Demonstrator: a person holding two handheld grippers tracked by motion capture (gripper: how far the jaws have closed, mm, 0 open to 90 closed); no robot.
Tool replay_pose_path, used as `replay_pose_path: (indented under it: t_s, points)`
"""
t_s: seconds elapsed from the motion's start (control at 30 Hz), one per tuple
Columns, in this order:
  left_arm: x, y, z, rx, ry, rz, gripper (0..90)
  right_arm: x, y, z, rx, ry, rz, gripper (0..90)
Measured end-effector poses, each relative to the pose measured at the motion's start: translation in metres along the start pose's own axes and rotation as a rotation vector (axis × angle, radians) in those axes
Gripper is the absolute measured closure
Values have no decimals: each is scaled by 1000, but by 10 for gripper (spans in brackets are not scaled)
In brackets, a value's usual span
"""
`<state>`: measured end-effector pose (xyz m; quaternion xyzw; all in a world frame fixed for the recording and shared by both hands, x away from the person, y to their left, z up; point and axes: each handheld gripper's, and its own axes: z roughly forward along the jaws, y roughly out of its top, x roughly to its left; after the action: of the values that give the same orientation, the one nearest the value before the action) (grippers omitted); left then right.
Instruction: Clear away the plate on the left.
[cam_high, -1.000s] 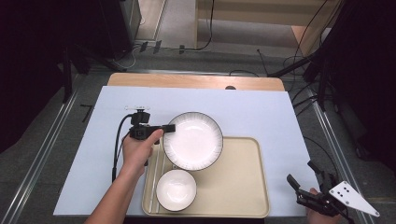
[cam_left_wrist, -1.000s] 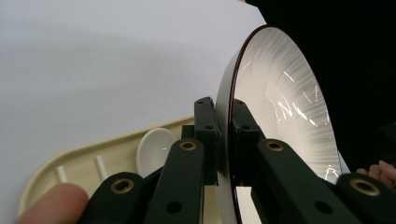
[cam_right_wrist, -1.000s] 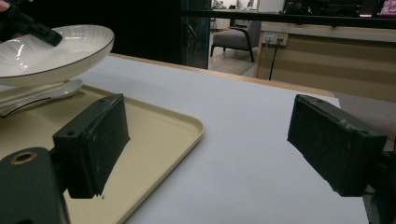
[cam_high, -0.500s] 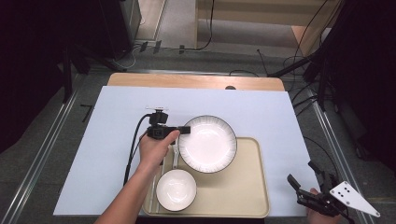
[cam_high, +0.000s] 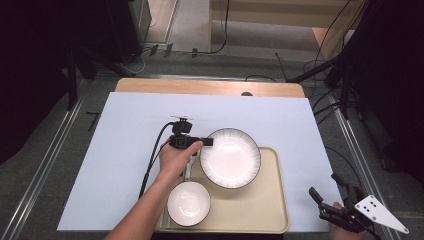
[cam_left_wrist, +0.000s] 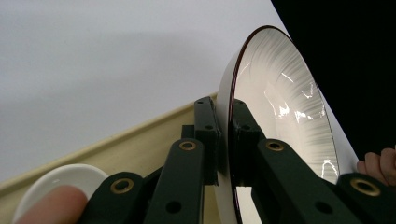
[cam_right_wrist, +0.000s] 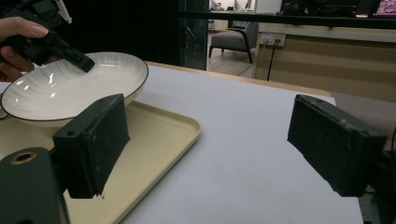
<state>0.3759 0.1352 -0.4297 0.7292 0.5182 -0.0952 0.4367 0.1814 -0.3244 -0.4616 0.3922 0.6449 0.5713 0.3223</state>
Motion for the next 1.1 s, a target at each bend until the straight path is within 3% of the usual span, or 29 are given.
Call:
replay_pose_path:
  t_s: [0.37,0.7,0.87,1.1]
  points:
    - [6,-2,15,60,-27,-20,855,0,0,0,0,1,-2,129]
    - [8,-3,21,108,-13,-13,852,0,0,0,0,1,-3,129]
    - [9,-5,22,132,-11,6,852,0,0,0,-2,-1,1,129]
    - [5,-6,21,124,17,57,853,0,0,0,-1,0,-1,129]
